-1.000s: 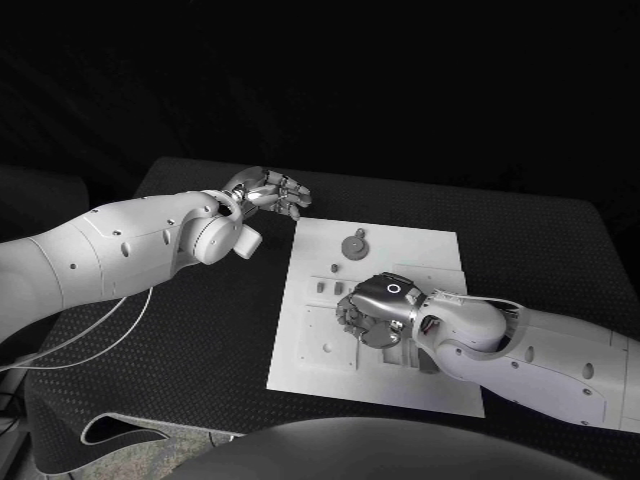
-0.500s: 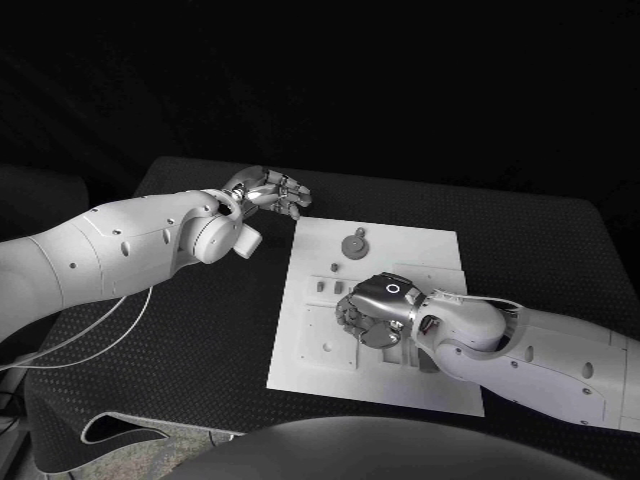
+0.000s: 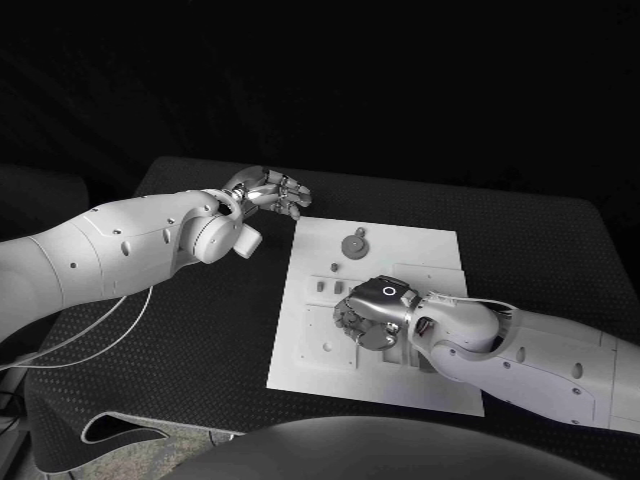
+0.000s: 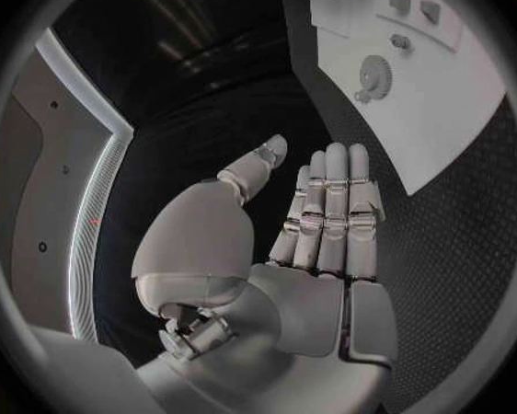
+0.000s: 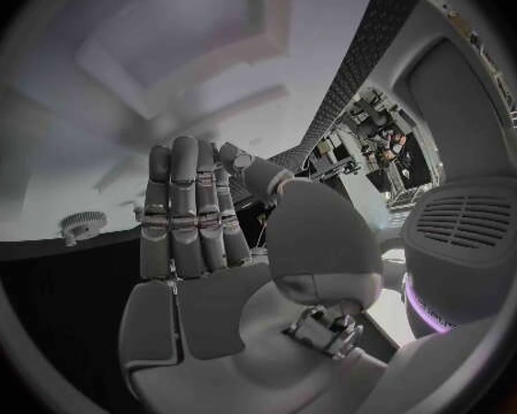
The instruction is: Assemble the parts on the task board
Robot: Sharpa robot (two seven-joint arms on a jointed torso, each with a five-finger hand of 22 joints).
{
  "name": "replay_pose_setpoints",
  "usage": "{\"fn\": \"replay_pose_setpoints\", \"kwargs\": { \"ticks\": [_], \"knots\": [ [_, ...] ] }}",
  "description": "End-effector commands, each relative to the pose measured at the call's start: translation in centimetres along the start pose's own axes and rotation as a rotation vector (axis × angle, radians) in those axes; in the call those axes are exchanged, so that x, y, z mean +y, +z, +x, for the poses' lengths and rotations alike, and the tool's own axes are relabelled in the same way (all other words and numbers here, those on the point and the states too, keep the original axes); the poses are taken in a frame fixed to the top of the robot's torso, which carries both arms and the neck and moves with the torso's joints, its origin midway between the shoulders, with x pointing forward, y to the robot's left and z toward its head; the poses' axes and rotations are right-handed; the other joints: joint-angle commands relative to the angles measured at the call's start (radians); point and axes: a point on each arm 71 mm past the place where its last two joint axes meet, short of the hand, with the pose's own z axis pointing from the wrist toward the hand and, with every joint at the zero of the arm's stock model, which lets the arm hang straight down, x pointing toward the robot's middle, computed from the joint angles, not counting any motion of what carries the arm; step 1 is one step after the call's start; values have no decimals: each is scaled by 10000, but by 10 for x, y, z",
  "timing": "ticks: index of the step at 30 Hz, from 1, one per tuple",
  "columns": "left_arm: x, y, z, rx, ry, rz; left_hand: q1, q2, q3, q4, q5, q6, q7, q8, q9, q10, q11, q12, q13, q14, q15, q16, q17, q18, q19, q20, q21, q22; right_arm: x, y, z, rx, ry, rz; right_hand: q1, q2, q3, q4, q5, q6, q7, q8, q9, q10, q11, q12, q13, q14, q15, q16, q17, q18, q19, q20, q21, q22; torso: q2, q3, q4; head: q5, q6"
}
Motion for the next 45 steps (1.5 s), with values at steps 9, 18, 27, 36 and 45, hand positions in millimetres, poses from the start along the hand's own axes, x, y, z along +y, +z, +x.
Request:
{"fn": "replay_pose_setpoints", "kwargs": {
  "ticks": [9,18,27,36,45],
  "knots": [
    [-2,1,2,188,-54,69,-73,5,-53,8,31,-73,31,37,-12,-49,7,10,-11,3,53,-48,21,32,-12,51,6,-12,-1,-3,17,870,205,137,-97,-41,33,24,39,-80,51,-45,-7,-116,45,-179,-59,-141,-11,-82,41,53,-68,22,35,232,-2,-8,-3,-44,-12],
    [-1,1,1,157,-48,55,-78,1,-57,8,30,-78,32,37,-13,-53,8,10,-13,2,54,-54,29,31,-14,52,6,-16,-6,-8,15,505,499,255,-557,-981,-219,191,38,-712,324,-470,-156,-540,228,-523,-144,-218,111,-218,145,63,-176,79,75,233,0,-6,-4,-67,-12],
    [-1,0,0,127,-42,34,-84,-6,-62,8,29,-89,36,35,-16,-61,11,7,-17,2,55,-62,39,31,-16,53,6,-21,-8,-15,7,-331,642,374,-706,-1613,-237,484,38,-1149,523,-745,-305,-1072,411,-885,-272,-242,254,-288,273,63,-210,72,136,233,-3,1,-11,-111,-7],
    [0,0,-2,101,-38,25,-89,-7,-65,9,28,-104,41,31,-19,-75,17,3,-21,0,57,-72,51,31,-18,53,7,-26,-21,-26,-29,-1332,679,658,-580,-1722,-178,578,39,-1184,538,-759,-334,-1152,442,-942,-284,-245,281,-295,347,63,-228,63,184,241,-3,11,-20,-273,161],
    [0,-1,-3,55,-31,24,-91,-13,-68,8,28,-109,43,32,-20,-76,17,5,-23,1,57,-79,60,31,-19,54,7,-29,-62,-53,-80,-1363,684,1596,-520,-1792,-220,613,37,-1217,517,-768,-356,-1156,443,-949,-269,-162,275,-239,440,63,-179,46,281,249,-3,5,-23,-460,358]
  ]
}}
